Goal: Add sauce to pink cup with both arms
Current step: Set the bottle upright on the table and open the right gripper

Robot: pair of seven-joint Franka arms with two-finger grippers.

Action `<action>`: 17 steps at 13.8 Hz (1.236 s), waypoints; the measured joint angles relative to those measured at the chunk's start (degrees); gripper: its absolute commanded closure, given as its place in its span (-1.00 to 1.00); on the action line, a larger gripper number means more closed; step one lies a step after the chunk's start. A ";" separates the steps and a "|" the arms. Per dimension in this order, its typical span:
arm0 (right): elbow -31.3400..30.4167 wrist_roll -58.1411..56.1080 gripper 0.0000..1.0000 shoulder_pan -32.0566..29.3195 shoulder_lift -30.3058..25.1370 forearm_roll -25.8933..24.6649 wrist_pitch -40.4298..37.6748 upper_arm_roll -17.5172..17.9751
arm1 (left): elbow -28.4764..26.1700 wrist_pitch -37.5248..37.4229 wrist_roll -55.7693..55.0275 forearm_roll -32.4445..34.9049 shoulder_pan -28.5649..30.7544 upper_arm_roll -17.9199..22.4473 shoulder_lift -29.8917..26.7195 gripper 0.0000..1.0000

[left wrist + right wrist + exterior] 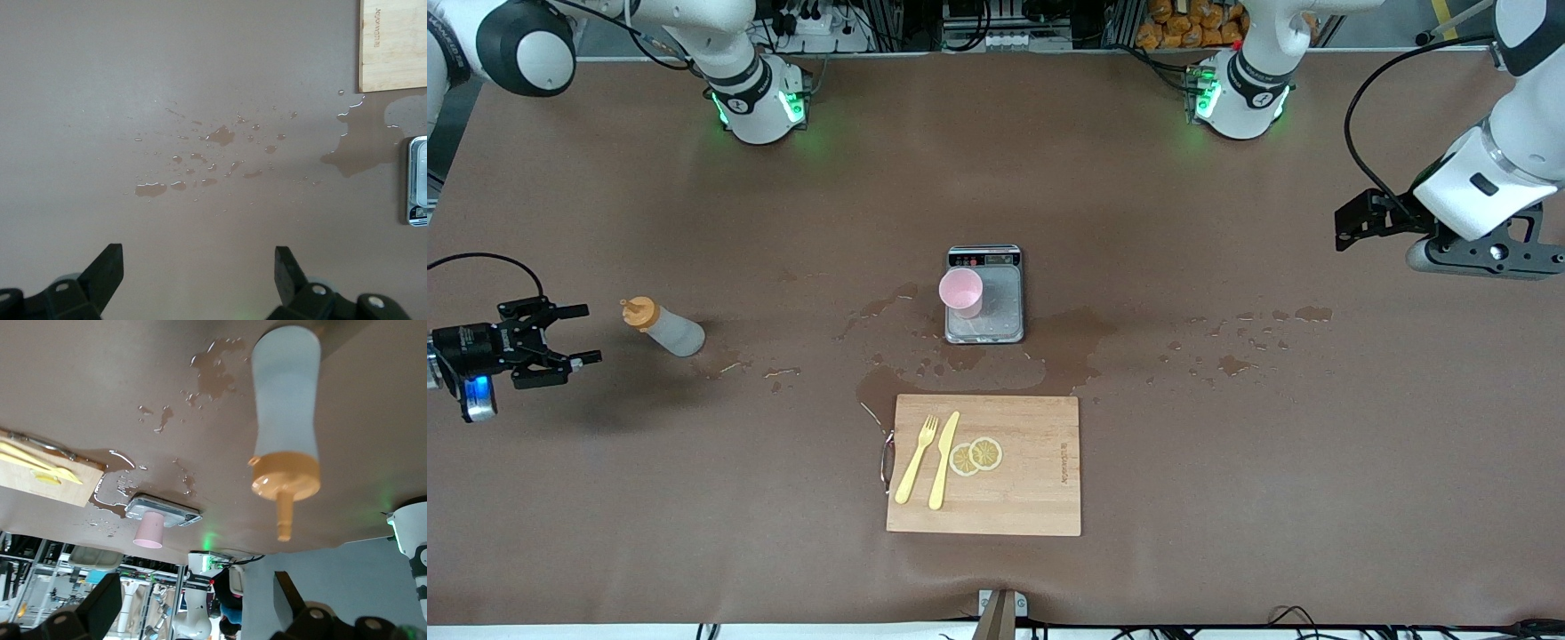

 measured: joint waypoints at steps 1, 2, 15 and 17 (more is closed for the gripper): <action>0.08 0.03 -1.00 0.82 -0.88 -0.02 -0.09 0.01 | 0.00 0.00 0.00 0.00 0.00 0.00 0.01 -1.00; 0.25 0.10 -1.00 1.61 -1.77 -0.03 -0.14 0.03 | 0.00 0.00 0.00 0.00 0.00 0.00 0.01 -1.00; 0.67 9.40 -1.00 18.03 -13.17 -6.55 -0.35 0.34 | 0.01 0.00 0.00 0.00 0.02 0.01 0.15 -1.00; 0.70 9.41 -1.00 22.57 -14.80 -10.82 1.78 0.34 | 0.01 0.00 0.00 0.00 0.03 0.01 0.18 -1.00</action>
